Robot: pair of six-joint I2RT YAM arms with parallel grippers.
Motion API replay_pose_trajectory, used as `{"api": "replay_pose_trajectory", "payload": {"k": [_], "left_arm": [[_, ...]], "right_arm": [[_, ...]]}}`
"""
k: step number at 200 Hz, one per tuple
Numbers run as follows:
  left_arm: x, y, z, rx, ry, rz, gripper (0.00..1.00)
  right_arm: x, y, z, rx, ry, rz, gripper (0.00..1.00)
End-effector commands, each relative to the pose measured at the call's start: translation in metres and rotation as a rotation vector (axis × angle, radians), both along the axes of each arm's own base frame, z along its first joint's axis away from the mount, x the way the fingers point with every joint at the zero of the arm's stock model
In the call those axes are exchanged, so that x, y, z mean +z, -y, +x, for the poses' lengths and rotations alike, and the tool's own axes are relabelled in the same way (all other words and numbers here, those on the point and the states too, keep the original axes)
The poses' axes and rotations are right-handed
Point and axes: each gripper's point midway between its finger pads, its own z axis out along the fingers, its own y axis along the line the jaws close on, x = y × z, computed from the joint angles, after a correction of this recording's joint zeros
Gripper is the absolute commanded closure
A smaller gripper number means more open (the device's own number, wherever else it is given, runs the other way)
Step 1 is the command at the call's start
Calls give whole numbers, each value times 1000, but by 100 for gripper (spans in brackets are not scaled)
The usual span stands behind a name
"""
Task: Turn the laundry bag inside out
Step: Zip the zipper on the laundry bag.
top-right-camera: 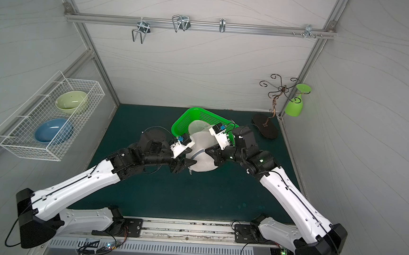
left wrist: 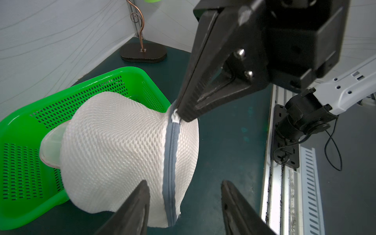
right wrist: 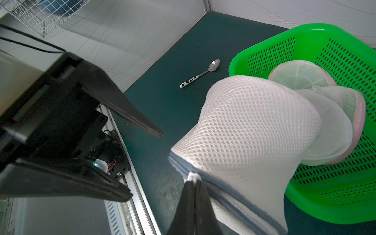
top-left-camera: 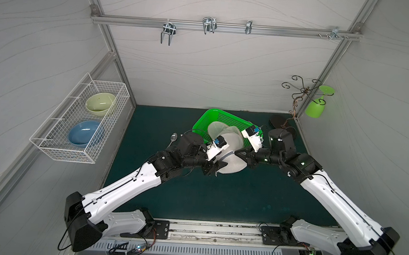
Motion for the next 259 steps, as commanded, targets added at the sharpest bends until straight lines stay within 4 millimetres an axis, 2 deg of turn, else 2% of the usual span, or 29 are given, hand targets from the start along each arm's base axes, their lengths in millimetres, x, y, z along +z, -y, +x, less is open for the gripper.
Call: {"api": "replay_pose_trajectory", "payload": {"k": [1, 38, 79, 102, 121, 160, 194, 217, 241, 259], "left_arm": [[27, 6, 0, -28, 43, -53, 46], [25, 6, 4, -29, 78, -24, 58], [24, 8, 5, -32, 64, -14, 73], [27, 7, 5, -28, 70, -22, 87], [29, 6, 3, -29, 78, -28, 100], [35, 0, 2, -12, 107, -44, 100], [47, -9, 2, 25, 181, -98, 100], [58, -20, 4, 80, 251, -151, 100], [68, -35, 7, 160, 311, -218, 100], [69, -45, 10, 217, 327, -252, 100]], "right_arm": [[22, -8, -8, 40, 16, 58, 100], [33, -14, -23, 118, 58, 76, 100], [39, -17, -28, 145, 71, 87, 100], [40, -18, -26, 138, 76, 85, 100], [39, -13, -17, 82, 89, 63, 100], [36, 8, 6, -87, 79, 23, 100], [19, 52, 33, -297, -45, 53, 100], [4, 74, 40, -389, -99, 60, 100], [-6, 82, 44, -432, -140, 68, 100], [3, 75, 43, -395, -144, 107, 100]]}}
